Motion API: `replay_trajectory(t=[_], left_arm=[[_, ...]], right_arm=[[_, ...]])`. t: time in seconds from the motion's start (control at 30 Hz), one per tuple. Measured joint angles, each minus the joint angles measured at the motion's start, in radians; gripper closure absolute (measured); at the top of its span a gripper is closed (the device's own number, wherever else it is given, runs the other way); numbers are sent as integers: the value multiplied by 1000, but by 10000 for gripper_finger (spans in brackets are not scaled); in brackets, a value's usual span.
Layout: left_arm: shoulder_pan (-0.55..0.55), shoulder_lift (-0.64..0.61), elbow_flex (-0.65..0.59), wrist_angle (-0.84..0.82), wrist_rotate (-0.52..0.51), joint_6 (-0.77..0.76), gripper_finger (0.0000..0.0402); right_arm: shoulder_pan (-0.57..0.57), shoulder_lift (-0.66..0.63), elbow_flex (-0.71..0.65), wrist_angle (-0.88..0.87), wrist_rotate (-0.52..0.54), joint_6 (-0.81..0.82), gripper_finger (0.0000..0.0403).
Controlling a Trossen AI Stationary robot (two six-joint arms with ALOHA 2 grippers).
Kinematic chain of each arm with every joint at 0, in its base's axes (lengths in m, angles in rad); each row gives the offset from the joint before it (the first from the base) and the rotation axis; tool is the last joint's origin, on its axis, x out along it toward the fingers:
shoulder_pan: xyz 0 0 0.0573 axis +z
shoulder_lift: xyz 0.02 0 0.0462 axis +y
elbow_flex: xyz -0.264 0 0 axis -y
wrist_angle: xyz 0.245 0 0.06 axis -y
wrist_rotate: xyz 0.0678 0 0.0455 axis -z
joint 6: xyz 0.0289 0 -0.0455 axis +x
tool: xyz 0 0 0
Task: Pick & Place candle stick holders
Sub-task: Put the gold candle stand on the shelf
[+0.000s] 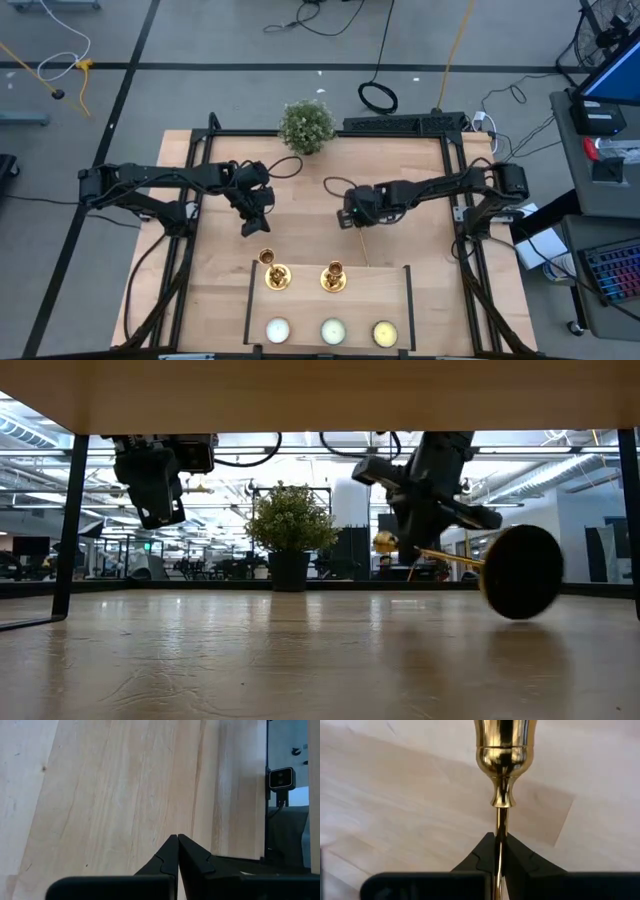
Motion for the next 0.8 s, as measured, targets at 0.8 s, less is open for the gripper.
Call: replay_trajectory(t=[0.8], left_arm=[[0, 0, 0, 6, -8, -18, 397]], right_arm=[[-122, -99, 1, 115, 184, -198, 392]])
